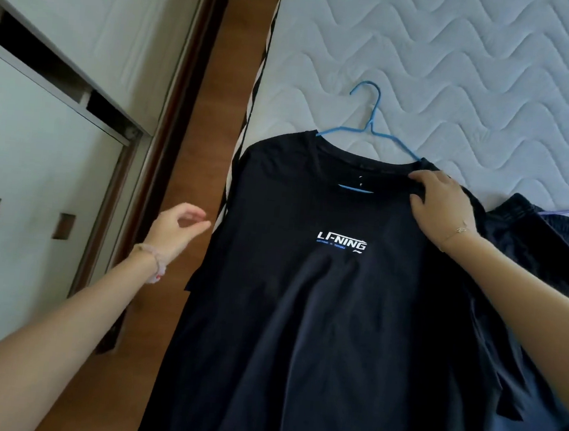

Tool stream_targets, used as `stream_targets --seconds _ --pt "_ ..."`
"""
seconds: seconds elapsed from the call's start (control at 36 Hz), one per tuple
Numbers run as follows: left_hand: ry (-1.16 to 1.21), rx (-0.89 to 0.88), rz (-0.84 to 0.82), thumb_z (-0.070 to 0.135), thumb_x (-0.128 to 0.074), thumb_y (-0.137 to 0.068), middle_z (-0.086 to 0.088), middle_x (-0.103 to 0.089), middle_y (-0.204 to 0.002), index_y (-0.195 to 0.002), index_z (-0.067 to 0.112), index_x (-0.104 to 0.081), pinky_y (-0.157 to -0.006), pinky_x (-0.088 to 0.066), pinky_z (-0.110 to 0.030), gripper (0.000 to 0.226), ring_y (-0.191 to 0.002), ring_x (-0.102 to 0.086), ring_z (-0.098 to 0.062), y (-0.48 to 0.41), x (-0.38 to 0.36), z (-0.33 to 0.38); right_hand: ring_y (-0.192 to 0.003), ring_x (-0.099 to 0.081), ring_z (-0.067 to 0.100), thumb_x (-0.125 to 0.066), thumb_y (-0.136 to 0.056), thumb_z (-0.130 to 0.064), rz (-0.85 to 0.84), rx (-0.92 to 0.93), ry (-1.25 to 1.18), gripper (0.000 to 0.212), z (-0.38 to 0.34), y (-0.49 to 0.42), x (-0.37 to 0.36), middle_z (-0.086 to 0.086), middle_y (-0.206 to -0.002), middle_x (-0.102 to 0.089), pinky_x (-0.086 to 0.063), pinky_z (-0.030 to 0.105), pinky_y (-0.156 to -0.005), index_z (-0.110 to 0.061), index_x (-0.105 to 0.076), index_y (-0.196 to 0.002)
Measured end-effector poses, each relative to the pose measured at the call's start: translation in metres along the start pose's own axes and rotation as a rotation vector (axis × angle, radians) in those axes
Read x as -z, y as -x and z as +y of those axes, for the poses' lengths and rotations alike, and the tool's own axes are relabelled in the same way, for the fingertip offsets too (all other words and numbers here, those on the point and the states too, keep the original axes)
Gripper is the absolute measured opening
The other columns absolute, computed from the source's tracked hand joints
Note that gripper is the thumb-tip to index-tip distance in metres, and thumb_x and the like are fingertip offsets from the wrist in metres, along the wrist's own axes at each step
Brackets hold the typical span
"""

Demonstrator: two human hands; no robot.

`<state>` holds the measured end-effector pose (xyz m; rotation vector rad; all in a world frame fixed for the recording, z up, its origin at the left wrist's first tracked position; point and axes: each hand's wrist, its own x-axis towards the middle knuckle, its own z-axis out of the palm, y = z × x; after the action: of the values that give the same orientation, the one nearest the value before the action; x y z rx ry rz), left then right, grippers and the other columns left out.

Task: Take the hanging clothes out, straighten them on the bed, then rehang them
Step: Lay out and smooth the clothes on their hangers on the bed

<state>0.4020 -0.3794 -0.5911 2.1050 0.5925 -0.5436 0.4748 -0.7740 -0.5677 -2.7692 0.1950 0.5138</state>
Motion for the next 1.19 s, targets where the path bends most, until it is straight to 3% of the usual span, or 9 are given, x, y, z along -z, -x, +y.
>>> stream_targets --seconds 0.14,0.33,0.47,0.56,0.64,0.78,0.97,1.11,1.19 --pt "0.013 0.090 -0.167 0.037 -0.062 -0.086 0.007 -0.051 -0.121 -0.124 0.019 -0.053 -0.092 -0.037 -0.026 0.043 -0.113 -0.047 -0.011 0.025 -0.016 -0.018 -0.145 -0.036 0.032 -0.055 -0.100 -0.013 -0.118 0.092 0.014 0.057 -0.041 0.004 -0.028 0.011 -0.158 -0.039 -0.031 0.043 -0.119 -0.010 -0.037 -0.153" --pt "-0.053 0.004 0.053 0.022 -0.060 -0.089 0.001 -0.058 -0.071 -0.083 0.005 -0.057 -0.049 -0.037 -0.019 0.018 -0.065 -0.053 -0.016 0.030 -0.031 -0.023 -0.156 -0.016 0.030 -0.049 -0.104 -0.022 -0.096 0.089 0.130 0.062 -0.037 0.007 -0.056 0.010 -0.168 -0.018 -0.014 0.046 -0.128 -0.010 -0.022 -0.159" --pt "-0.212 -0.075 0.164 0.020 -0.056 -0.090 0.004 -0.053 -0.060 -0.065 0.018 -0.046 -0.051 -0.040 -0.031 0.026 -0.057 -0.049 -0.019 0.029 -0.030 -0.026 -0.156 -0.017 0.029 -0.049 -0.104 -0.024 -0.098 0.109 0.153 0.062 -0.033 0.003 -0.055 0.009 -0.168 -0.020 -0.015 0.045 -0.129 -0.012 -0.023 -0.159" --pt "-0.094 -0.097 0.136 0.020 -0.055 -0.090 0.002 -0.062 -0.092 -0.087 0.019 -0.061 -0.073 -0.049 -0.033 0.006 -0.084 -0.058 -0.018 0.024 -0.030 -0.022 -0.156 -0.018 0.030 -0.050 -0.104 -0.023 -0.099 0.094 0.158 0.063 -0.035 0.003 -0.056 0.009 -0.168 -0.020 -0.016 0.045 -0.128 -0.012 -0.023 -0.159" --pt "0.075 -0.072 0.073 0.027 -0.057 -0.090 -0.001 -0.057 -0.110 -0.106 0.015 -0.063 -0.086 -0.041 -0.025 0.021 -0.099 -0.053 -0.013 0.018 -0.033 -0.010 -0.155 -0.018 0.030 -0.051 -0.104 -0.022 -0.093 0.088 0.156 0.062 -0.035 0.003 -0.056 0.010 -0.167 -0.021 -0.016 0.046 -0.128 -0.011 -0.024 -0.159" --pt "0.176 0.021 0.091 0.016 -0.061 -0.088 -0.002 -0.052 -0.105 -0.095 0.004 -0.068 -0.081 -0.036 -0.020 0.016 -0.094 -0.050 -0.014 0.012 -0.041 0.001 -0.156 -0.016 0.029 -0.050 -0.104 -0.022 -0.101 0.078 0.134 0.062 -0.034 0.003 -0.056 0.007 -0.168 -0.019 -0.014 0.045 -0.129 -0.013 -0.023 -0.159" --pt "0.296 0.101 0.393 0.017 -0.041 -0.099 -0.005 -0.052 -0.106 -0.113 0.005 -0.052 -0.078 -0.035 -0.024 0.022 -0.095 -0.049 -0.021 -0.012 -0.003 -0.002 -0.156 -0.017 0.027 -0.052 -0.103 -0.023 -0.091 0.079 0.114 0.061 -0.031 0.004 -0.054 0.006 -0.167 -0.022 -0.015 0.043 -0.129 -0.014 -0.026 -0.159" --pt "0.173 -0.089 0.596 0.014 -0.039 -0.098 -0.012 -0.058 -0.101 -0.099 0.010 -0.051 -0.074 -0.036 -0.022 0.013 -0.093 -0.054 -0.024 -0.045 0.057 0.014 -0.155 -0.020 0.027 -0.053 -0.103 -0.026 -0.074 0.099 0.113 0.062 -0.027 0.005 -0.054 0.006 -0.166 -0.025 -0.019 0.042 -0.127 -0.015 -0.028 -0.158" --pt "-0.062 -0.245 0.582 0.015 -0.042 -0.097 0.002 -0.059 -0.093 -0.103 0.006 -0.054 -0.071 -0.037 -0.023 0.016 -0.085 -0.053 -0.014 -0.056 0.074 0.030 -0.155 -0.020 0.027 -0.053 -0.103 -0.027 -0.071 0.096 0.101 0.062 -0.027 0.006 -0.054 0.005 -0.167 -0.025 -0.018 0.042 -0.127 -0.015 -0.027 -0.158"
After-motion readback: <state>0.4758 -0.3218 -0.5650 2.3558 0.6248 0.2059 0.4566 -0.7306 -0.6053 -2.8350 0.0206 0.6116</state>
